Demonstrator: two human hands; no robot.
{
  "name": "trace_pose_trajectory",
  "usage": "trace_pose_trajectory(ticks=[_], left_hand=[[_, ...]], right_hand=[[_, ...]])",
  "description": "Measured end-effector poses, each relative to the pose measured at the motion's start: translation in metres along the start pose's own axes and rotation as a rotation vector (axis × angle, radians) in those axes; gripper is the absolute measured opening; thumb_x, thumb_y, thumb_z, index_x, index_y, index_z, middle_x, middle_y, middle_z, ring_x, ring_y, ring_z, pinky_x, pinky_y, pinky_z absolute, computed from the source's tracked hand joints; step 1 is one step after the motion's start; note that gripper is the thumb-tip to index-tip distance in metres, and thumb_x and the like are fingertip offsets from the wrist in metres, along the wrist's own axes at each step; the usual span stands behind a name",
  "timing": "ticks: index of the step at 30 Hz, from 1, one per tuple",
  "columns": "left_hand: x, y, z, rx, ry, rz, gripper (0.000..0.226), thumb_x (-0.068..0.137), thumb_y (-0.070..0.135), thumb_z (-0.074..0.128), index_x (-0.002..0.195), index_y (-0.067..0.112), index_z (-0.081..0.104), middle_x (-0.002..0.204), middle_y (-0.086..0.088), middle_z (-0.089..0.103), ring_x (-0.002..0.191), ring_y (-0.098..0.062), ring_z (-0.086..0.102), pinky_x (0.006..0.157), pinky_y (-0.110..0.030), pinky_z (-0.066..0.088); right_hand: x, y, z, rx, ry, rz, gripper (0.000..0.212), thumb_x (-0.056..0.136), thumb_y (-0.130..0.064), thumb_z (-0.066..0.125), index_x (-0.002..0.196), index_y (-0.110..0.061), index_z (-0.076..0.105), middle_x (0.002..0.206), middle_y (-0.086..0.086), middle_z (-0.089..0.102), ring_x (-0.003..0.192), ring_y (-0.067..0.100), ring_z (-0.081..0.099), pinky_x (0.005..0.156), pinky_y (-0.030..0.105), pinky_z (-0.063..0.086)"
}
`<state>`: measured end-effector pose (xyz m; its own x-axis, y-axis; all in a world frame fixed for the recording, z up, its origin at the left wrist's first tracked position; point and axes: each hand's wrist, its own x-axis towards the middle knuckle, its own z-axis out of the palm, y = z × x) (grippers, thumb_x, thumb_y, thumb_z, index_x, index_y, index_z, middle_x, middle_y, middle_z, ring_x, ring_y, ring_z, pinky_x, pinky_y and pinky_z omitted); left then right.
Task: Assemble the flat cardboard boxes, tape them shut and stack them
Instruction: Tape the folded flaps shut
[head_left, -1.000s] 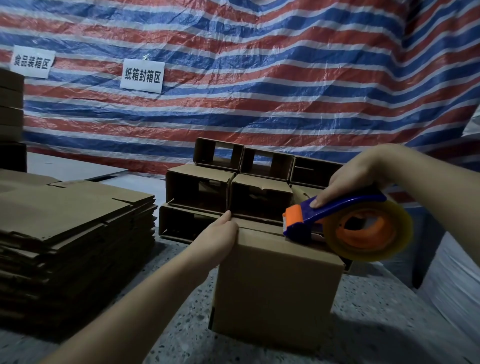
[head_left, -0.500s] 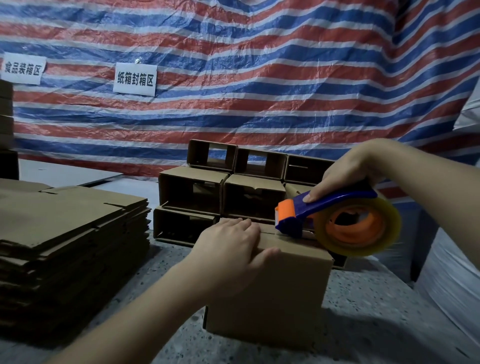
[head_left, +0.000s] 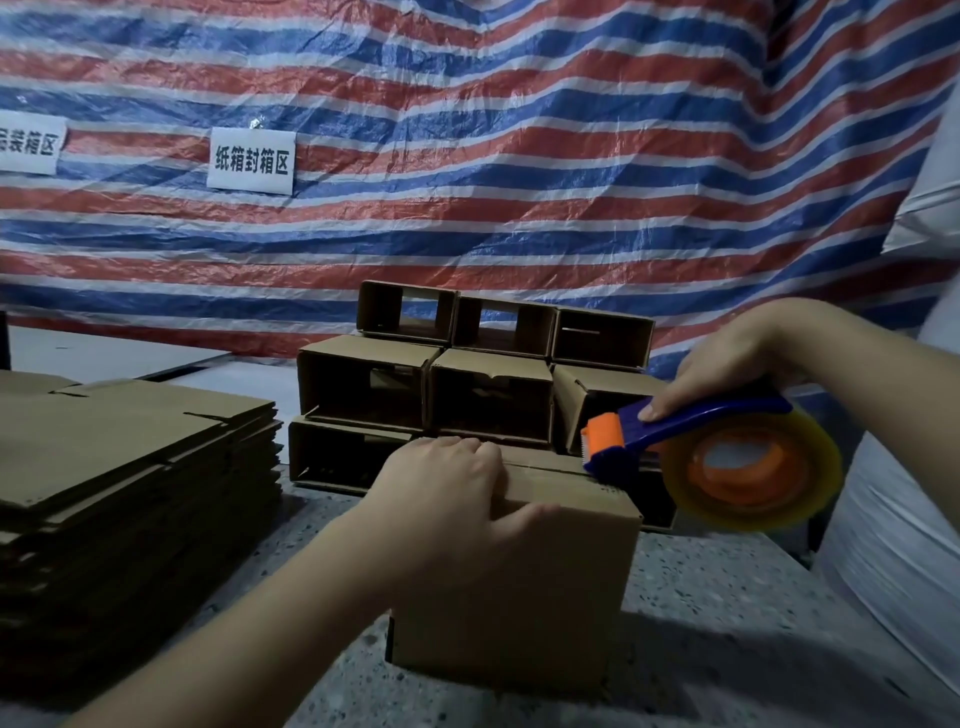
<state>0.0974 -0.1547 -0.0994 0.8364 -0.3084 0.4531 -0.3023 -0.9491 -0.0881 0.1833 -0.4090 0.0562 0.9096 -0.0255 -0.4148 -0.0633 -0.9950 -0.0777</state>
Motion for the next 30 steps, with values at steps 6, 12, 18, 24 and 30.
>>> trace_pose_trajectory(ticks=[6,12,18,24,30], left_hand=[[0.025,0.048,0.002,-0.082,-0.112,0.069,0.104,0.082,0.087,0.02,0.157,0.015,0.011,0.164,-0.007,0.016,0.151,-0.023,0.014,0.12,-0.04,0.007],[0.026,0.05,0.016,-0.083,-0.06,0.084,0.084,0.09,0.078,0.027,0.145,0.016,0.038,0.147,-0.004,0.047,0.135,-0.022,0.041,0.112,-0.038,0.032],[0.025,0.048,0.021,-0.117,-0.053,0.113,0.08,0.09,0.077,0.023,0.155,0.03,0.016,0.157,-0.004,0.034,0.143,-0.024,0.031,0.115,-0.039,0.026],[0.023,0.05,0.018,-0.103,-0.075,0.129,0.066,0.092,0.074,0.021,0.149,0.041,0.024,0.157,-0.008,0.033,0.142,-0.028,0.031,0.113,-0.042,0.028],[0.029,0.056,0.008,-0.102,-0.092,0.188,0.058,0.093,0.071,0.032,0.132,0.029,0.045,0.156,0.001,0.034,0.129,-0.024,0.048,0.104,-0.049,0.04]], right_hand=[[-0.001,0.003,0.003,0.039,-0.033,-0.032,0.079,0.061,-0.069,0.076,0.115,-0.012,0.068,0.105,0.013,0.077,0.091,0.024,0.074,0.081,0.033,0.059],[-0.002,0.019,-0.008,0.08,-0.037,-0.065,0.091,0.048,-0.072,0.085,0.114,-0.011,0.07,0.1,0.012,0.077,0.083,0.022,0.074,0.07,0.031,0.059],[-0.011,0.058,-0.008,0.112,-0.069,-0.006,0.099,0.042,-0.071,0.091,0.116,-0.008,0.072,0.102,0.014,0.077,0.083,0.023,0.074,0.071,0.03,0.058],[-0.006,0.055,0.015,0.032,-0.115,-0.007,0.071,0.063,-0.068,0.073,0.109,-0.014,0.073,0.093,0.005,0.077,0.078,0.015,0.073,0.074,0.026,0.056],[-0.012,0.062,0.011,0.071,-0.136,-0.055,0.049,0.071,-0.066,0.071,0.094,-0.024,0.082,0.097,0.005,0.077,0.081,0.015,0.073,0.074,0.026,0.056]])
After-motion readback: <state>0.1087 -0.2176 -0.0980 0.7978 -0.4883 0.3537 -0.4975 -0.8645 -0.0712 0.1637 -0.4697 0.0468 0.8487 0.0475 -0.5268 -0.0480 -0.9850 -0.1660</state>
